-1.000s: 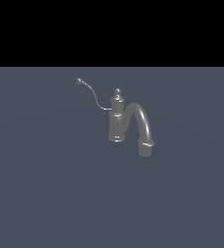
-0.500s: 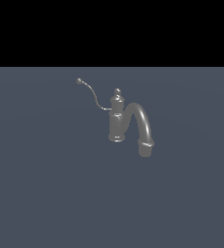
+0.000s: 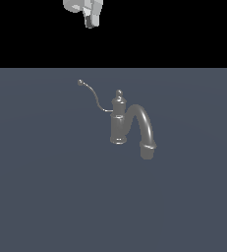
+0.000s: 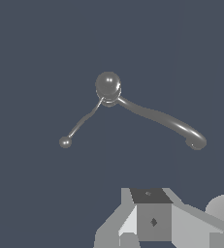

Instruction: Turn on the faucet by rotating a designated handle.

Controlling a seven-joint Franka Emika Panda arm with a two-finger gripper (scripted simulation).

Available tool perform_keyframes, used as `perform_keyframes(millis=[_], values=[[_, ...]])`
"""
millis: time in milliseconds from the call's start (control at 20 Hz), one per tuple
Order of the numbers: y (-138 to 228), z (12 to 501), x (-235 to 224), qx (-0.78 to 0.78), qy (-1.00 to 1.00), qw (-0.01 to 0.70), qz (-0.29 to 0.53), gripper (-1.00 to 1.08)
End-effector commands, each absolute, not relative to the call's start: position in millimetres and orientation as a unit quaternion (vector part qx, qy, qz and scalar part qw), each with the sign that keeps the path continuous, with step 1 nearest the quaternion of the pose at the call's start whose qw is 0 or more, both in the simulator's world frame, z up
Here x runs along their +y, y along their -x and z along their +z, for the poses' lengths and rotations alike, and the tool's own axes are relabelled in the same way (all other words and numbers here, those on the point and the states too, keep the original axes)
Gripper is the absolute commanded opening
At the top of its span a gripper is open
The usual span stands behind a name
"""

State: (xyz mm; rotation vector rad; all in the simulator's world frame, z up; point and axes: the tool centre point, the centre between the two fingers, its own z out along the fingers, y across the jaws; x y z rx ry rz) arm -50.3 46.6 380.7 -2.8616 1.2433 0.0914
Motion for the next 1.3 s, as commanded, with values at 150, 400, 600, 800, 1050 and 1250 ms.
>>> perform_keyframes(millis=[150, 400, 600, 800, 1050, 1250], values=[[18.5, 355.3, 57.8, 0.456, 0.890, 0.007, 0.024, -1.00], [-8.3, 329.3, 68.6, 0.506, 0.862, 0.005, 0.019, -1.00], [-28.3, 306.6, 77.7, 0.545, 0.838, 0.003, 0.014, -1.00], [-45.3, 284.5, 86.3, 0.579, 0.815, 0.002, 0.009, -1.00], [-60.2, 262.6, 94.6, 0.610, 0.793, 0.001, 0.005, -1.00], [-67.6, 250.5, 99.1, 0.626, 0.780, 0.000, 0.002, -1.00]])
